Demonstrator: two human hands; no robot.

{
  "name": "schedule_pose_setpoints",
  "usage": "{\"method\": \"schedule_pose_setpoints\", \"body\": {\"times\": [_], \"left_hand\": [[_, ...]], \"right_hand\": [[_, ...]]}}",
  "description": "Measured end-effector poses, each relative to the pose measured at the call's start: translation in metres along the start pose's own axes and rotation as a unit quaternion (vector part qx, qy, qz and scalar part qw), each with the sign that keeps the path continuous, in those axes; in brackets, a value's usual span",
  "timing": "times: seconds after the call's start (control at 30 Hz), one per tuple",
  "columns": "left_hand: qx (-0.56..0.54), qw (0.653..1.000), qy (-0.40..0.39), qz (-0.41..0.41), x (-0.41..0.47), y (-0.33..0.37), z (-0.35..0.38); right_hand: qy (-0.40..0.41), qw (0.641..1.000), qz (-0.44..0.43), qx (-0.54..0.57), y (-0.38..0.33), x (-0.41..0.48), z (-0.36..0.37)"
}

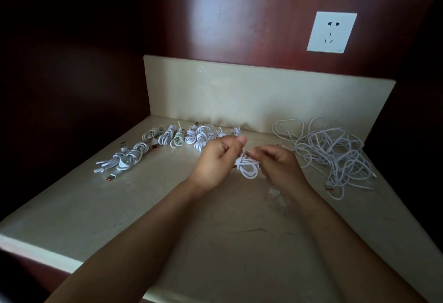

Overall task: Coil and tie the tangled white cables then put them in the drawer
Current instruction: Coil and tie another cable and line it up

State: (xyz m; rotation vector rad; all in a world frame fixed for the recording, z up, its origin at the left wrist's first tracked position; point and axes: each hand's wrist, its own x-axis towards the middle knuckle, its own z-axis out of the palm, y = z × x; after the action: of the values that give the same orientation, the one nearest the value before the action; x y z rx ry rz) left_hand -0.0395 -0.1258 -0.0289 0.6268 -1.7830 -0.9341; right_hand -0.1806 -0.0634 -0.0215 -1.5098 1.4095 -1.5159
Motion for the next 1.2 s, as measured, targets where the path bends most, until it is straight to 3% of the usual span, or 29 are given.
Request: {"method": "schedule_pose_setpoints", "body": {"times": [0.13, 0.27, 0.4, 0.6, 0.7, 0.8, 0.9, 1.0, 1.1, 1.2], "left_hand": [[-0.075, 0.993, 0.072, -0.057, 0.003, 0.006, 0.001], [-0.056, 0.986, 0.128, -0.088, 0.007, -0.004, -0.004], [0.099, 0.983, 0.134, -0.072, 0.007, -0.019, -0.012], [0.296, 0.954, 0.029, -0.047, 0.002, -0.012, -0.01], [0.217, 0.974, -0.037, -0.047, 0.0, -0.016, -0.009], [0.099, 0.994, -0.043, -0.035, 0.001, -0.014, -0.005], [0.019, 0.999, -0.03, -0.025, -0.001, -0.002, 0.0], [-0.054, 0.998, 0.024, -0.029, -0.001, 0.009, 0.003], [-0.104, 0.99, 0.076, -0.05, 0.001, 0.016, 0.002], [-0.064, 0.989, 0.12, -0.056, 0.005, 0.005, -0.002]], "right_hand": [[-0.014, 0.992, -0.031, -0.122, 0.014, -0.002, 0.009], [-0.052, 0.951, -0.098, -0.288, 0.015, -0.01, 0.021], [-0.075, 0.909, -0.169, -0.373, 0.004, -0.02, 0.03], [0.003, 0.94, -0.132, -0.316, -0.006, -0.016, 0.015], [0.019, 0.964, -0.102, -0.245, -0.004, -0.009, 0.004], [0.024, 0.988, -0.083, -0.132, -0.003, -0.001, -0.007], [0.03, 0.99, -0.076, -0.119, 0.002, 0.003, -0.009], [0.026, 0.976, -0.064, -0.206, 0.007, 0.001, -0.005], [-0.007, 0.918, -0.082, -0.389, 0.004, -0.007, 0.006], [-0.057, 0.869, -0.128, -0.475, 0.001, -0.016, 0.022]]}}
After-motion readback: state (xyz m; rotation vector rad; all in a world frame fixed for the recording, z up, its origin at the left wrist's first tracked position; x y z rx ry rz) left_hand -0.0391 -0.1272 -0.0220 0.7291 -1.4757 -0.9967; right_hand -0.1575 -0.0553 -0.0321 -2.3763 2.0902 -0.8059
